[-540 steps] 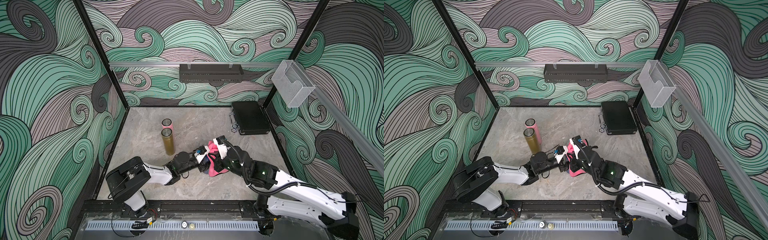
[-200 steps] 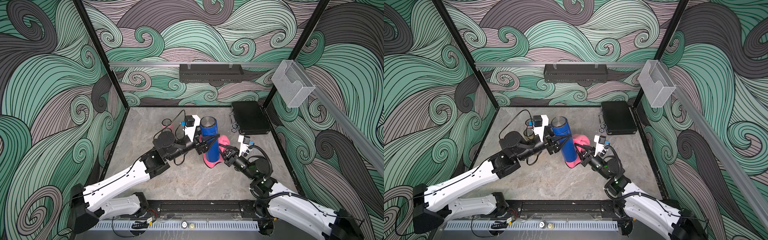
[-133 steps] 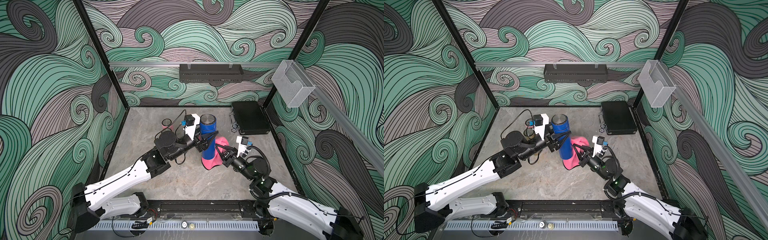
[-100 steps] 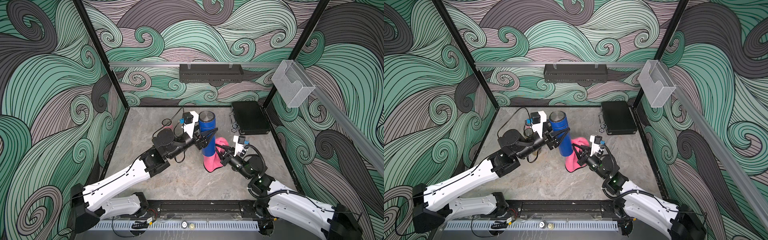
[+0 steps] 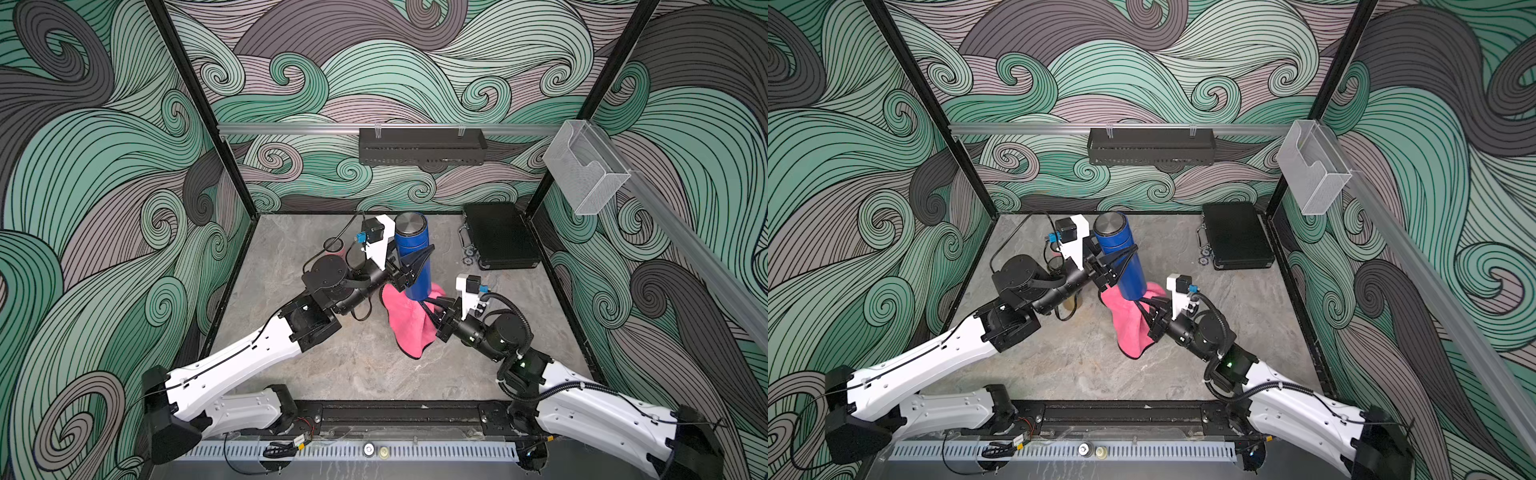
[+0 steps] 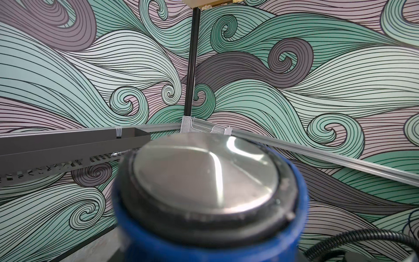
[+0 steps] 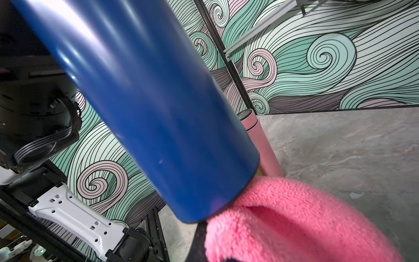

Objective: Wipe the surface of the thermos
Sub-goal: Wipe the dirt from the surface of the thermos.

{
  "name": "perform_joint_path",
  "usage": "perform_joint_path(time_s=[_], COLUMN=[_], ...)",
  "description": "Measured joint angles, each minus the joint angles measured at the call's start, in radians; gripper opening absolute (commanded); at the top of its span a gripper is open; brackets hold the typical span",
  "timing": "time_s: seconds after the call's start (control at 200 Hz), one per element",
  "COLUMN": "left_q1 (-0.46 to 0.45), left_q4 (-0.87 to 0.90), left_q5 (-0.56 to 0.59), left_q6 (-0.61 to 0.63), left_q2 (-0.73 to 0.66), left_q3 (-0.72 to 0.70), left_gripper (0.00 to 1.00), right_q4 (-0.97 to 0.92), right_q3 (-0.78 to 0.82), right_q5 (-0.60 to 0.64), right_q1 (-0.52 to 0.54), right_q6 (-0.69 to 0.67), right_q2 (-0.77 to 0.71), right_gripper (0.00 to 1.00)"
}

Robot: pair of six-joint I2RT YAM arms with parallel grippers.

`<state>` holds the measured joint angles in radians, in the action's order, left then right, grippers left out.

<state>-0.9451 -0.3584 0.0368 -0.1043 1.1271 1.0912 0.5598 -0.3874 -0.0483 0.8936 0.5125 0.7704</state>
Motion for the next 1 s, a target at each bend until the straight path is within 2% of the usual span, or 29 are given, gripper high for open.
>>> perform_joint_path(time_s=[0.185,0.49,0.65,0.791,1.001], left_q1=[0.0,0.001,0.002,0.002,0.008], left_q4=[-0.003,-0.007,-0.005,-0.019,-0.014], left_q5=[0.0,-0.011,-0.014,-0.013,-0.02], left_q6=[0.002,-0.008,-0.013,-0.013,-0.025], left_q2=[0.003,0.008,0.023,0.022,0.016], left_q3=[0.007,0.007,0.007,0.007,0.007], left_gripper=[0.0,0.0,0.0,0.0,0.0], right_q4=[-0.038,-0.071,-0.113,-0.159,-0.177], right_q3=[0.001,-0.08,-0.078,-0.075,-0.075], right_q5=[-0.015,-0.05,0.066,0.135,0.183], right_q1=[-0.003,0.106,0.118,0.085,0.048], right_q6=[-0.053,-0.174,-0.185,-0.185,-0.182], right_q2=[-0.045,0.069,0.013,-0.043,0.021], right_gripper=[0.0,0.0,0.0,0.0,0.0])
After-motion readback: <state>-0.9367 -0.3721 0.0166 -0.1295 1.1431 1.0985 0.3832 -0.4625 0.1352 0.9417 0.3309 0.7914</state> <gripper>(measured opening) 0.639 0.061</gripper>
